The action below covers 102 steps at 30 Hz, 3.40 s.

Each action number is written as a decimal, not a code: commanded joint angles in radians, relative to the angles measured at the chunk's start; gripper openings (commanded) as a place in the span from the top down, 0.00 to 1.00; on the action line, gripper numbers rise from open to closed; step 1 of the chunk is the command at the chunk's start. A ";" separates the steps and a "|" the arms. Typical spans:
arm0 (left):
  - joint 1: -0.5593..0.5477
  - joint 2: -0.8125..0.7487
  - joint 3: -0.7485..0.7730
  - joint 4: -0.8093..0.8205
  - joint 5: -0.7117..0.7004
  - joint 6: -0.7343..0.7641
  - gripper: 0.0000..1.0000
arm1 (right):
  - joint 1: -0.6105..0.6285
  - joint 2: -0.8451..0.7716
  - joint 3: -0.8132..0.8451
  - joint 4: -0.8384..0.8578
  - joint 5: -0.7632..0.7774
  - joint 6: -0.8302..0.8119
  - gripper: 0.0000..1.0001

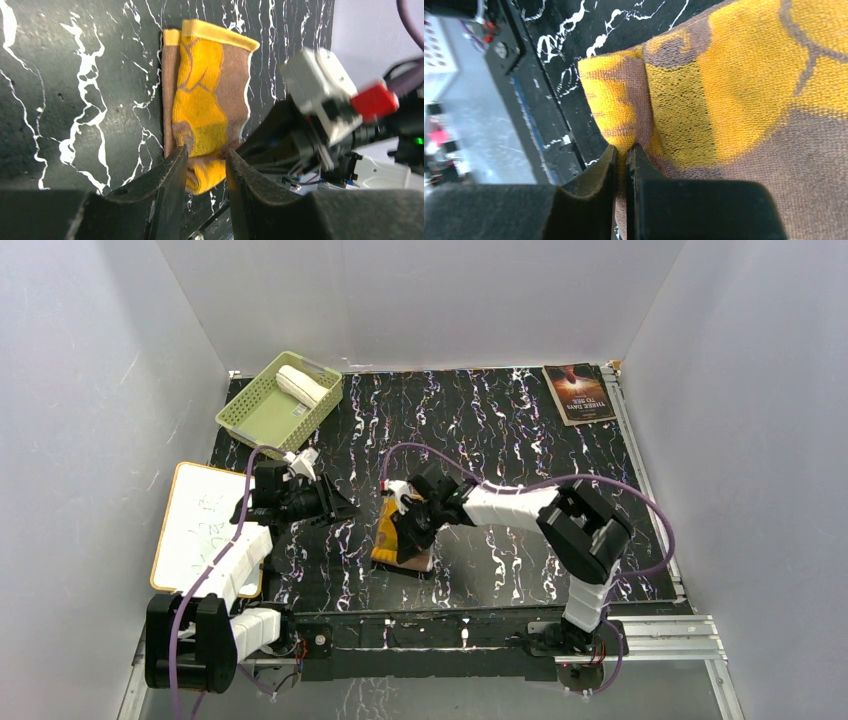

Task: Roll the towels
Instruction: Roll the towel at the center of the board.

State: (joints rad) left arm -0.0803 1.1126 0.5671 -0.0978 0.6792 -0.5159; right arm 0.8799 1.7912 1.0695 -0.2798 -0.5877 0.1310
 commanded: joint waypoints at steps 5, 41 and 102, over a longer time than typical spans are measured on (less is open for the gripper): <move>0.007 -0.018 -0.005 -0.028 0.108 0.004 0.67 | -0.125 0.139 0.147 0.011 -0.295 0.221 1.00; -0.169 0.433 -0.083 0.586 0.155 -0.244 0.93 | -0.299 0.542 0.259 0.009 -0.361 0.370 0.97; -0.126 0.427 -0.032 0.451 0.026 -0.138 0.83 | 0.313 0.016 -0.054 0.018 0.842 -0.199 0.90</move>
State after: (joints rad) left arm -0.2466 1.6878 0.5663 0.4187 0.8333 -0.6544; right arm 1.2182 1.8229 1.0210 -0.1719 0.4870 -0.2058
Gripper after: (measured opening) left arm 0.126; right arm 0.138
